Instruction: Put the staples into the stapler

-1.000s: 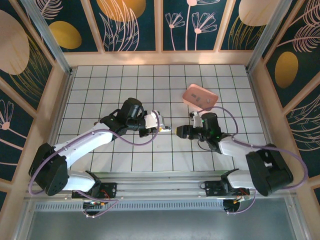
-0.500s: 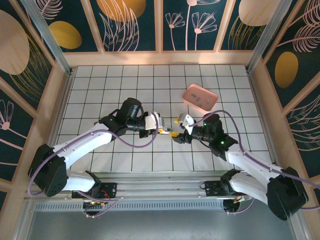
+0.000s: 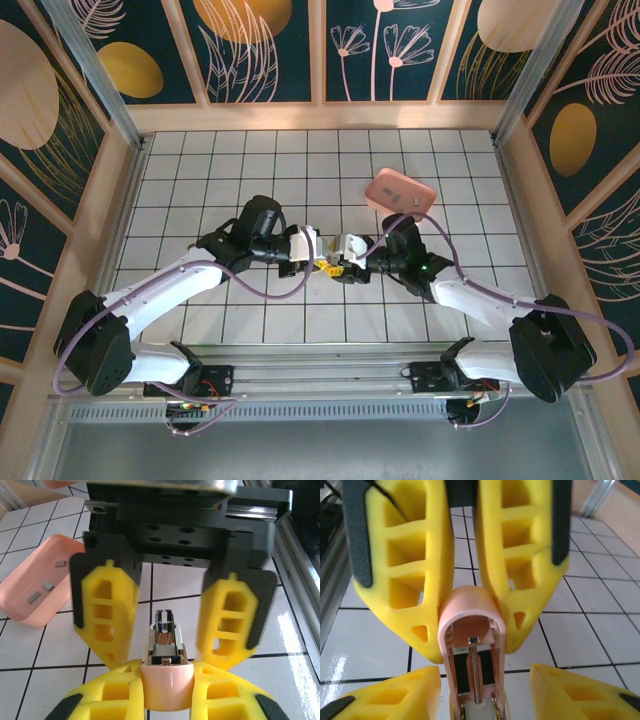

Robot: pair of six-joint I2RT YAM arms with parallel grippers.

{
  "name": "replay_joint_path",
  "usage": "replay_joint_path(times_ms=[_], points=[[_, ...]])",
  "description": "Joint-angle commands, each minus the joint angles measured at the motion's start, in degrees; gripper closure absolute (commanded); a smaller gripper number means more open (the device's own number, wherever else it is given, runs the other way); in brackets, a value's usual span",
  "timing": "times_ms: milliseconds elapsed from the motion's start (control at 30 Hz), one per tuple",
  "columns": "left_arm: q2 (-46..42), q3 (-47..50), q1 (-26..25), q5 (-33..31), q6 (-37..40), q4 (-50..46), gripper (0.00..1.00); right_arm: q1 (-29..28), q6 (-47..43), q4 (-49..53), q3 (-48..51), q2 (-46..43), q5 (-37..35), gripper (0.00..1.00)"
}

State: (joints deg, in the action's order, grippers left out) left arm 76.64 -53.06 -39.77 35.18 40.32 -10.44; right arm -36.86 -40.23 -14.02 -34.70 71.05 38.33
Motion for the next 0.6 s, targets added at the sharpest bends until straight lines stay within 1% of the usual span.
replay_joint_path(times_ms=[0, 33, 67, 133, 200, 267, 300, 433, 567], points=[[-1.54, 0.57, -0.21, 2.06, 0.08, 2.28, 0.98, -0.23, -1.61, 1.18, -1.81, 0.8, 2.92, 0.68], [-1.6, 0.58, -0.18, 1.6, -0.39, 2.57, 0.97, -0.14, -1.61, 1.35, -1.69, 0.81, 2.82, 0.75], [-1.72, 0.76, -0.15, 0.93, -1.28, 3.14, 0.92, 0.1, -1.41, 1.37, -1.4, 0.41, 2.72, 0.8], [-2.24, 1.3, -0.2, -1.13, -3.73, 5.01, 0.75, 0.79, 0.48, -0.26, 0.06, -0.64, 1.93, 0.82], [-3.36, 2.5, -0.15, -3.24, -6.33, 8.06, 0.48, 1.68, 5.56, -4.34, 2.69, -2.37, -0.68, 0.81], [-4.56, 4.01, -0.18, -5.98, -9.77, 11.61, 0.22, 2.06, 12.52, -8.82, 5.6, -3.8, -4.66, 0.81], [-5.23, 4.71, -0.22, -7.84, -11.66, 13.36, 0.01, 2.06, 15.82, -10.9, 6.92, -4.53, -6.78, 0.81], [-7.28, 7.42, -0.1, -19.37, -21.33, 19.38, 0.01, 1.84, 29.07, -16.99, 11.31, -6.8, -14.92, 0.82], [-9.43, 11.8, -0.13, -35.37, -31.79, 24.99, 0.01, -0.03, 38.94, -18.5, 12.53, -6.73, -25.04, 0.84]])
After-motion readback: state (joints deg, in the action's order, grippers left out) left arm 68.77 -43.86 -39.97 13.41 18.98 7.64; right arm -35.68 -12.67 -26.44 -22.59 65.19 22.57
